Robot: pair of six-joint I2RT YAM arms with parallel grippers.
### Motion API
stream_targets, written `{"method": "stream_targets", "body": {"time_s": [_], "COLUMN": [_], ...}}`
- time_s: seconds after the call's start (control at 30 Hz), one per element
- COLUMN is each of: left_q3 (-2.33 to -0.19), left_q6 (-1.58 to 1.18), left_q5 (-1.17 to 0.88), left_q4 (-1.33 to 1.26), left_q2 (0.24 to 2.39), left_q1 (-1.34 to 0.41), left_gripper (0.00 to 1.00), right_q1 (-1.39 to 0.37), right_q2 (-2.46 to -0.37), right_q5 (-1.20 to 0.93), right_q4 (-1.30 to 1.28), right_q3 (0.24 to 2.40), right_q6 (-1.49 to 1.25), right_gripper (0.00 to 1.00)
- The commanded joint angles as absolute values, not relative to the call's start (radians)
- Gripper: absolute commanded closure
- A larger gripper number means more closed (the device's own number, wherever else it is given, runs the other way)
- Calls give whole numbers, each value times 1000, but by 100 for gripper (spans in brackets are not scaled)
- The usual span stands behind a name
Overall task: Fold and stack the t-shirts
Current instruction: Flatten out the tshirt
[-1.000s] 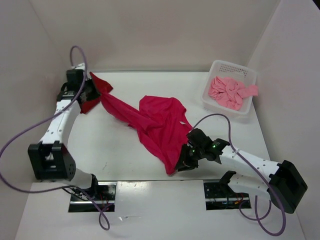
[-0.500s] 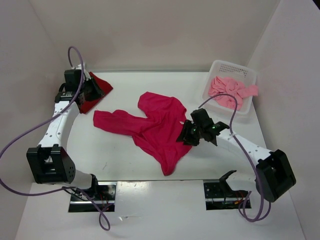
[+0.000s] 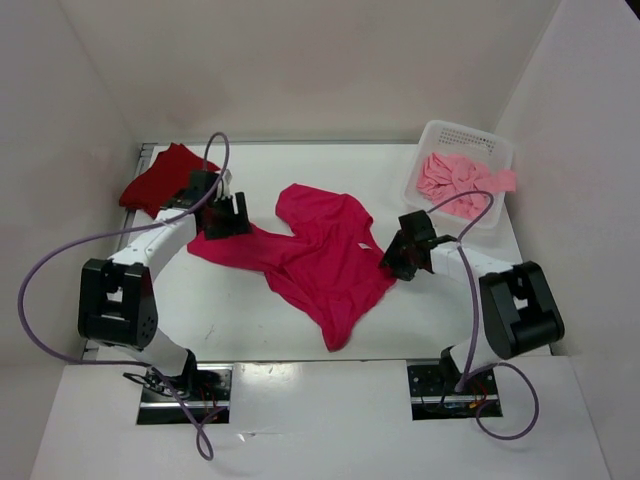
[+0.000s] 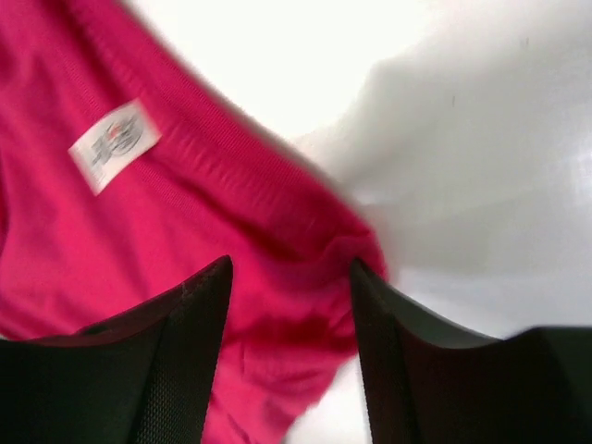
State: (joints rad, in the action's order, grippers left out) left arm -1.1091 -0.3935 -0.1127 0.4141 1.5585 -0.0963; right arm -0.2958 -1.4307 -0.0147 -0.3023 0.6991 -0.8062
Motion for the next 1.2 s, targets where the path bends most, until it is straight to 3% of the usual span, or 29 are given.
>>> {"method": "stream_targets", "body": {"time_s": [0.0,0.1,0.13,0.17,0.33,0.4,0.43,0.47,0.57,0.6,0.73,0.77,0.9,0.97,1.1,1.17], "left_q3": [-1083,-1052,-1039,-1029,-965,-965,-965,-956,-965,-965,-1005,-1005,-1028,-1055,-1172,-1224], "left_q6": [-341,-341,-341,-350,-394,-411,-423,-423,-442,-442,-500,-500,-509,-499,-469,-459], "left_q5": [-52,-40,-40,-31,73,74,65,64,20,8,-66,-86,-118,-118,-107,-127], "left_q4": [426,437,446,459,457,457,457,457,445,431,351,339,353,415,616,748], "left_q2": [1565,1575,1575,1575,1501,1480,1480,1480,1584,1604,1689,1701,1701,1625,1496,1436], "left_q1": [-130,-130,-130,-130,-130,-115,-94,-84,-66,-66,-66,-66,-66,-66,-66,-66], "left_gripper": [20,17,16,16,13,10,9,9,11,12,32,50,91,98,100,100], "right_q1": [-282,-282,-282,-282,-282,-282,-282,-282,-282,-282,-282,-282,-282,-282,-282,-282], "right_q2": [-1525,-1627,-1673,-1692,-1721,-1668,-1646,-1623,-1531,-1517,-1531,-1531,-1574,-1594,-1623,-1637], "right_q5": [18,9,9,-12,9,31,46,60,60,60,29,12,-11,-20,-20,-32], "right_q4": [-163,-130,-115,-92,-61,-90,-127,-139,-160,-160,-170,-143,-152,-152,-152,-152], "right_q3": [781,856,871,894,995,1015,1015,991,902,879,801,790,813,837,857,870], "right_q6": [-816,-816,-807,-798,-776,-761,-761,-761,-771,-772,-792,-792,-782,-773,-773,-773], "right_gripper": [51,75,90,97,100,94,86,67,45,42,36,36,38,46,86,93]}}
